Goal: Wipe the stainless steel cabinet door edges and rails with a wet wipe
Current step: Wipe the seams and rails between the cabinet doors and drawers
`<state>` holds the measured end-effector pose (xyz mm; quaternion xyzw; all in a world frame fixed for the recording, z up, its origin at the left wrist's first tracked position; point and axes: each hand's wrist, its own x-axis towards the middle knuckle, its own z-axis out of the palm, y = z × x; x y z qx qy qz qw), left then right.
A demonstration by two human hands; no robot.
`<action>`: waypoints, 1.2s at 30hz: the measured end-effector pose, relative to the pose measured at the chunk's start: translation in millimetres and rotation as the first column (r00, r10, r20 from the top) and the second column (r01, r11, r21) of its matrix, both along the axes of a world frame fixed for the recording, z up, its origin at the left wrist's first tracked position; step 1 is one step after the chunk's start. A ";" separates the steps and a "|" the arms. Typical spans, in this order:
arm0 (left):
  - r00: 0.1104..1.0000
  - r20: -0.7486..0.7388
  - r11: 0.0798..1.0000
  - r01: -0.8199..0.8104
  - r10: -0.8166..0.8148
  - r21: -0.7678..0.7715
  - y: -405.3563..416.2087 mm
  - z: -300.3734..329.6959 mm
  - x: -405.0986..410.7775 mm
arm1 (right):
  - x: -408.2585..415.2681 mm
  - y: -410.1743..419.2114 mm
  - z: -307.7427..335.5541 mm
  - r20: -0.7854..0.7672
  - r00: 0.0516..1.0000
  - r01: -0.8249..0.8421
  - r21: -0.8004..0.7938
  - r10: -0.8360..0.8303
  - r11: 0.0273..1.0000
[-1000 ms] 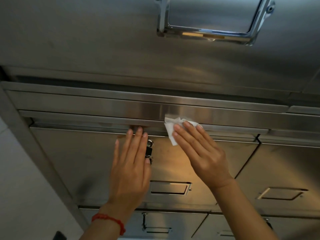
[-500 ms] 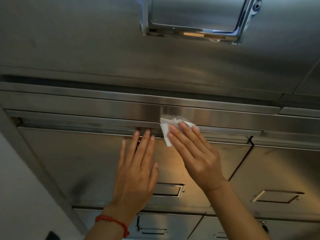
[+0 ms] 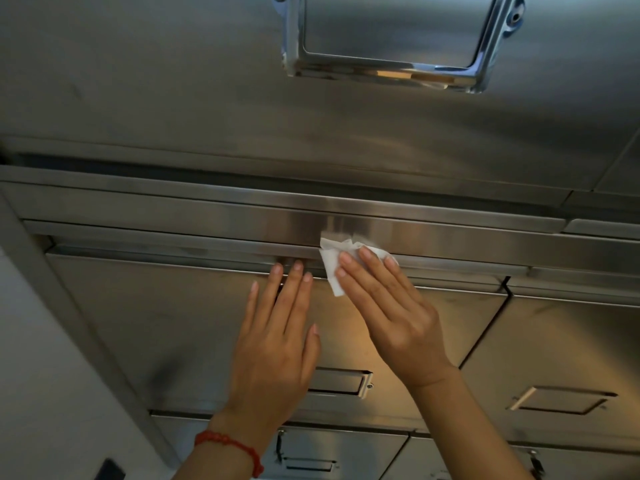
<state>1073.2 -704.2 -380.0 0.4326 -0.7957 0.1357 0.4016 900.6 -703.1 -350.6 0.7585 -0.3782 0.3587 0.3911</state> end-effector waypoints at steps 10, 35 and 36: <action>1.000 -0.020 1.000 0.004 -0.004 0.031 -0.5 2.0 0.3 | -0.4 -0.3 1.8 -0.012 1.000 0.008 0.005 -0.008 1.000; 0.999 -0.043 1.000 -0.007 0.007 -0.001 -0.1 3.1 -0.5 | -17.4 3.3 -2.4 0.019 0.999 0.028 -0.018 -0.028 0.999; 0.999 -0.040 1.000 -0.008 0.008 -0.002 -0.2 3.3 0.0 | -18.9 3.6 -2.9 0.025 0.999 0.032 -0.024 -0.031 0.999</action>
